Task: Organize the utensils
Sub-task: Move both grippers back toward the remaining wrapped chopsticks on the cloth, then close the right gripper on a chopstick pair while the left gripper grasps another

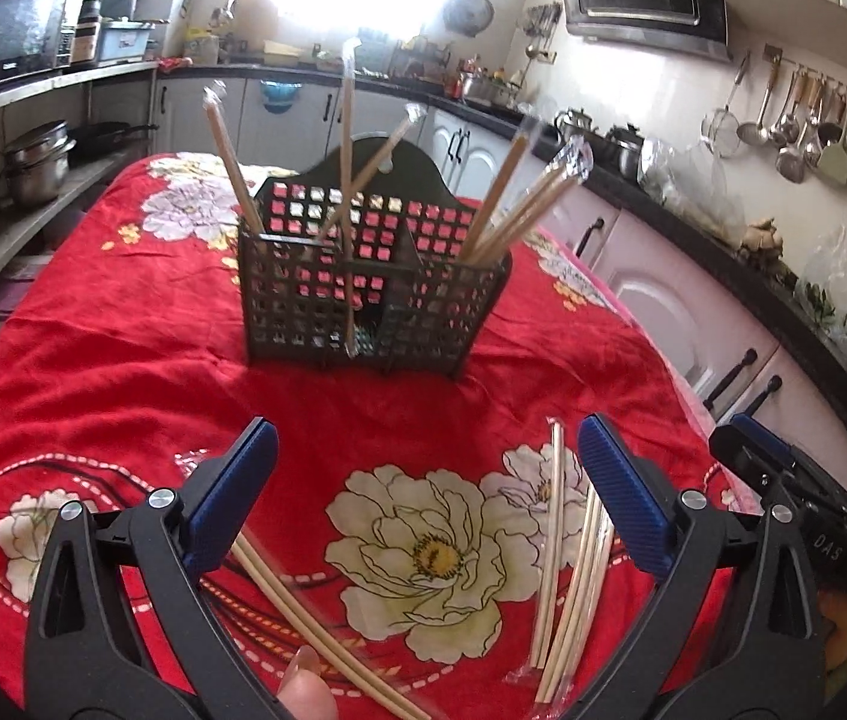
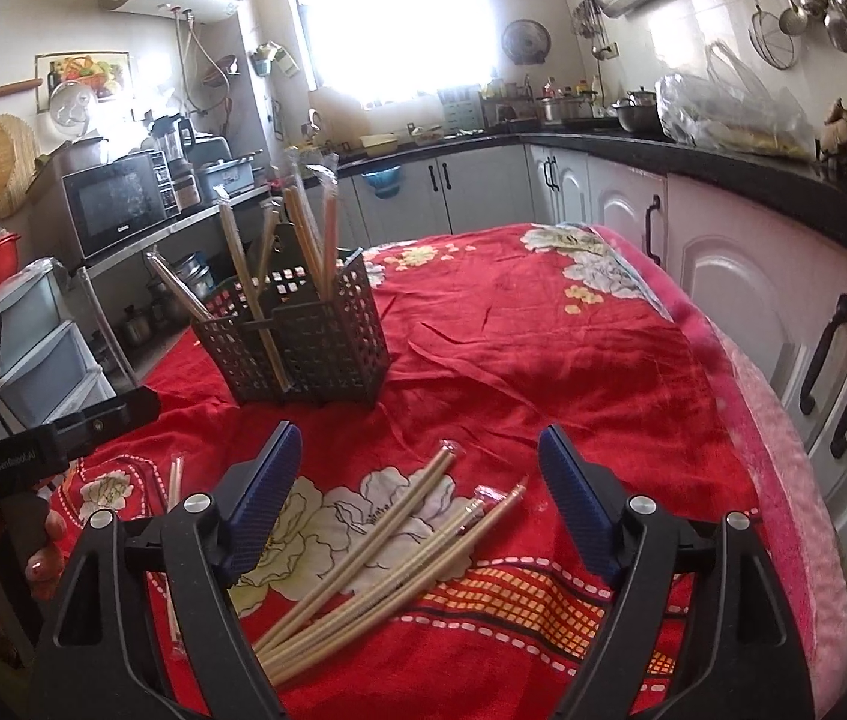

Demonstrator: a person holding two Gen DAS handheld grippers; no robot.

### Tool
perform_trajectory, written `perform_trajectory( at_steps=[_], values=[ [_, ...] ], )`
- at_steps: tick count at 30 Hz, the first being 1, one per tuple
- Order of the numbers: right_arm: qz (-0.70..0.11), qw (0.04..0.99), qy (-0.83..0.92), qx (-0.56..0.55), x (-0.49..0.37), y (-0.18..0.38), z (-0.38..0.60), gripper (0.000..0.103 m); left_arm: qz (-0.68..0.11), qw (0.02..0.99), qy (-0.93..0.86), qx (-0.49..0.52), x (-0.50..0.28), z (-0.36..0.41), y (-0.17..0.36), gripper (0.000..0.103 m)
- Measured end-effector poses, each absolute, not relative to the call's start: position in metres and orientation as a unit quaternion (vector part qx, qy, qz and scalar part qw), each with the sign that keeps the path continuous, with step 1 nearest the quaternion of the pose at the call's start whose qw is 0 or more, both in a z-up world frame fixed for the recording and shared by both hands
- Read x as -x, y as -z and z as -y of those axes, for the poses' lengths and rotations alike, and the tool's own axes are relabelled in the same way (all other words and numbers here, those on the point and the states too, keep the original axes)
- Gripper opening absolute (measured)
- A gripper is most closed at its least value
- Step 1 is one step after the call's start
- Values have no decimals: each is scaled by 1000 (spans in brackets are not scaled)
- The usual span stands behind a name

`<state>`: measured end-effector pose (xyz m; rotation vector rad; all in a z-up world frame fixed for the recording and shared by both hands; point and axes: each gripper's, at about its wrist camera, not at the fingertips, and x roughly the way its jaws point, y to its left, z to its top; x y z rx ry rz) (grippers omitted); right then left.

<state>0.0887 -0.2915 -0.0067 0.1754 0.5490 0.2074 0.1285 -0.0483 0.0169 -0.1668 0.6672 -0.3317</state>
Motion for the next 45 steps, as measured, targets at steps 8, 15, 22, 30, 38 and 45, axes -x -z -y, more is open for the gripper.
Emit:
perform_trajectory(
  at_steps=[8,15,22,30,38,45],
  values=[
    [-294,947,-86,-103,-95,22,304,78,-354,916,176,63,-137,70,-2,91],
    [-329,934,-73,-122,-105,41,313,72,-391,897,205,33,-147,100,13,79],
    [-375,912,-77,-146,-122,59,321,37,-428,874,229,-12,-159,135,32,53],
    [-415,888,-75,-184,-150,79,327,17,-458,856,237,-39,-175,159,50,38],
    [-435,872,-74,-210,-168,94,331,14,-478,844,239,-48,-195,173,61,32],
    [-432,866,-83,-239,-174,96,341,10,-485,839,240,-60,-208,193,66,32]
  ],
)
